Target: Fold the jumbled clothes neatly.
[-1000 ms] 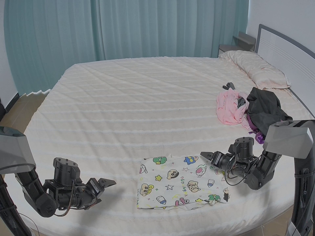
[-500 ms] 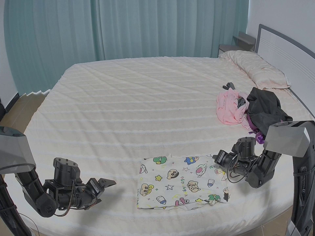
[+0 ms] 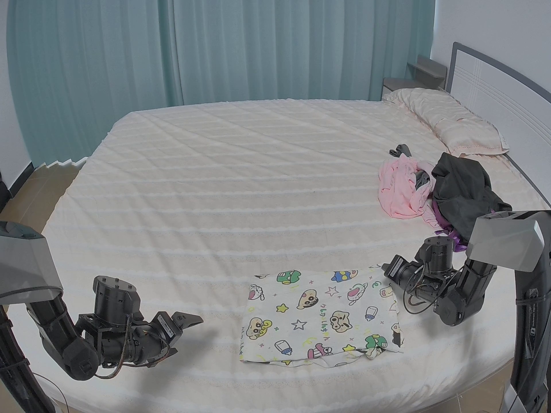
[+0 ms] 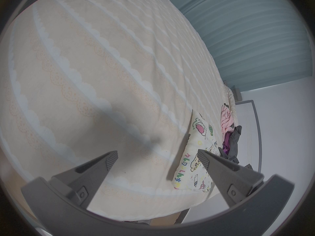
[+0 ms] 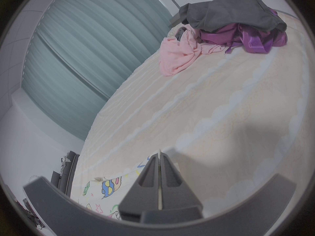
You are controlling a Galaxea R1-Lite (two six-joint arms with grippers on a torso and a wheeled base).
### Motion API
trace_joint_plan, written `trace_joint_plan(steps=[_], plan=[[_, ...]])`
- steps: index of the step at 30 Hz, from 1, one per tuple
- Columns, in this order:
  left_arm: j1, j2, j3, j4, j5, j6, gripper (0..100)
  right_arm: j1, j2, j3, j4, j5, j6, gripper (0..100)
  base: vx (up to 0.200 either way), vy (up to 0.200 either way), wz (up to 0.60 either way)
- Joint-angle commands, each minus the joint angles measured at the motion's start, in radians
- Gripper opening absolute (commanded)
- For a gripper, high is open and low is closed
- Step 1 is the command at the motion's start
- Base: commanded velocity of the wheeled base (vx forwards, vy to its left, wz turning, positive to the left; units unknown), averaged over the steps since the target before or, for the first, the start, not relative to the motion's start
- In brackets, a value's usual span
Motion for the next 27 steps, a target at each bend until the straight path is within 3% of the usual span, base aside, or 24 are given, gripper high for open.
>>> trace_joint_plan(steps=[1, 5, 6, 18, 27], plan=[[0.0, 0.0, 0.0, 0.0, 0.001, 0.0, 100, -0.001, 0.0, 0.004, -0.009, -0.002, 0.0, 0, 0.0, 0.0, 0.0], [0.0, 0.0, 0.0, 0.0, 0.001, 0.0, 100, -0.001, -0.004, 0.01, -0.009, -0.002, 0.0, 0, 0.0, 0.0, 0.0], [0.0, 0.0, 0.0, 0.0, 0.001, 0.0, 100, -0.001, -0.004, 0.013, -0.009, -0.002, 0.0, 100, 0.0, 0.0, 0.0], [-0.002, 0.0, -0.006, -0.003, -0.001, 0.001, 100, 0.008, -0.201, 0.155, 0.005, -0.003, -0.015, 100, 0.0, 0.0, 0.0], [-0.02, 0.0, -0.005, -0.006, -0.001, 0.003, 100, 0.061, -0.226, 0.324, 0.005, 0.017, -0.127, 100, 0.0, 0.0, 0.0]])
